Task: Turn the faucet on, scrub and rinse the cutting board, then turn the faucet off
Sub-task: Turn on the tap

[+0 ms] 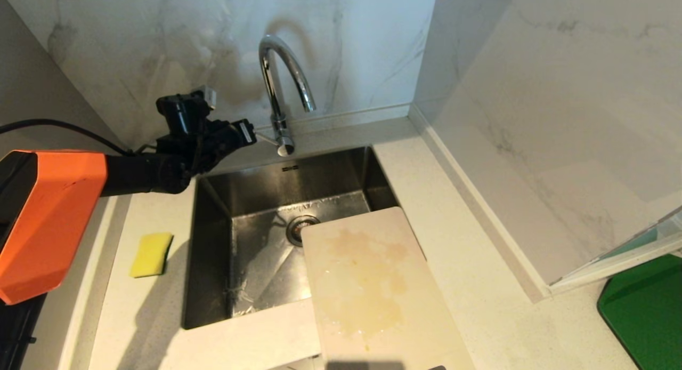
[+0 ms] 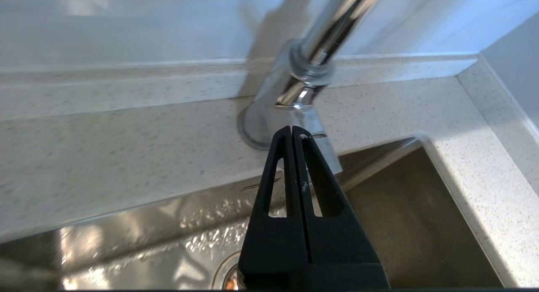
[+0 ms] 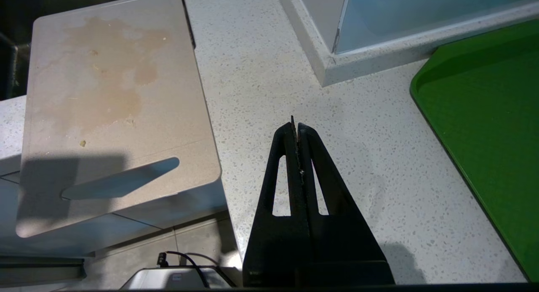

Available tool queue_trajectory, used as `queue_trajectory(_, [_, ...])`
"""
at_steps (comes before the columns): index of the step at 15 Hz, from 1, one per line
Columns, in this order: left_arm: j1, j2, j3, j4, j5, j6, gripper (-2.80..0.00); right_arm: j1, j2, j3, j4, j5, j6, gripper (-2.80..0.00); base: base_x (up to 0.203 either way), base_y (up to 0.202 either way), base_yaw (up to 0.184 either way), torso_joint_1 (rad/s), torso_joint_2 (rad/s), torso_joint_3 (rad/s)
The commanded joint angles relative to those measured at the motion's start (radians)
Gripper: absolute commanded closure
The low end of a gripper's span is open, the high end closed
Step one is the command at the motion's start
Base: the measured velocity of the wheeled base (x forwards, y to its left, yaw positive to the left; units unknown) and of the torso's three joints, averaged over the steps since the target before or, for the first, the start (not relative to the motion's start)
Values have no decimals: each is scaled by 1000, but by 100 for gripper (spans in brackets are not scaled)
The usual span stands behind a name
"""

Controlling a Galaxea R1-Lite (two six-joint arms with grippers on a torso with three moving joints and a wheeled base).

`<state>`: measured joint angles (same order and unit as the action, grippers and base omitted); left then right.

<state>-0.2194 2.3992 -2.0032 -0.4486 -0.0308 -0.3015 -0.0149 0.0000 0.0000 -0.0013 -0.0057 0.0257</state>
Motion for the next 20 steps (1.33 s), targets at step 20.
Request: queue_trajectory(20, [-5,-26,-9,91,-40,-145,0,0,0,0,0,0,0,0,0,0,0,0,0,0])
